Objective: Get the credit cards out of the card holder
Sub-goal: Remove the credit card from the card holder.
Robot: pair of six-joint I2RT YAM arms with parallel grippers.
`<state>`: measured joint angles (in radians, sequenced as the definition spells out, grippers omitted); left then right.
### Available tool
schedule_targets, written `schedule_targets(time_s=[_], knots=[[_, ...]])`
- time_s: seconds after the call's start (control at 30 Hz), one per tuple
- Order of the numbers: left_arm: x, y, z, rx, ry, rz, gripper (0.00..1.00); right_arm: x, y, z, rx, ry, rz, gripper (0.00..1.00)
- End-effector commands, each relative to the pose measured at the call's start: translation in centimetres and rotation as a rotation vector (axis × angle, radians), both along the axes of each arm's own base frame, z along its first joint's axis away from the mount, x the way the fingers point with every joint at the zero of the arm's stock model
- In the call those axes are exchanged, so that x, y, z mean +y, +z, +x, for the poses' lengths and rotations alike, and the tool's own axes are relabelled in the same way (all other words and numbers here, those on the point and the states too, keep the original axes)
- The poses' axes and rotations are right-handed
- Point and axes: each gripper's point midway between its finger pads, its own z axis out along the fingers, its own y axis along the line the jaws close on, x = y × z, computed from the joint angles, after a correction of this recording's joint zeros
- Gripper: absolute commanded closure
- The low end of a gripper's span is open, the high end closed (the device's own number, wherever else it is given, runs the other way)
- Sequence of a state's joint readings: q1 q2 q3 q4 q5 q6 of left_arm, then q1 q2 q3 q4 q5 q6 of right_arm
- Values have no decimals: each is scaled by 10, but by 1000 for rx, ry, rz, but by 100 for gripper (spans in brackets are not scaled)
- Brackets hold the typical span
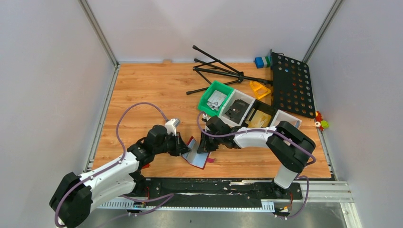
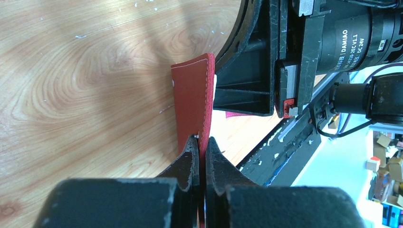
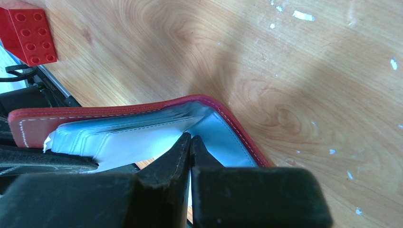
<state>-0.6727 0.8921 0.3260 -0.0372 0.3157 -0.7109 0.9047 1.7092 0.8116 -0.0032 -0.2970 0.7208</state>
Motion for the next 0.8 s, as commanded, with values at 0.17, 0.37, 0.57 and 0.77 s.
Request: schedule_targets(time_s=[0.17,0.37,0.57,0.77], knots=[[-19,16,-5,-11,-76,-113,90,1,-9,4,-22,-5,-15,97],[-20,11,-8,12,-94,-98,83,0,-7,4,-26,-2,-14,97],[-21,10,-11,25,-113,-103,77,0,-7,3,-25,2,-11,97],[-20,4,-11,46,-118,-74,82,2,-4,4,-27,6,-5,97]])
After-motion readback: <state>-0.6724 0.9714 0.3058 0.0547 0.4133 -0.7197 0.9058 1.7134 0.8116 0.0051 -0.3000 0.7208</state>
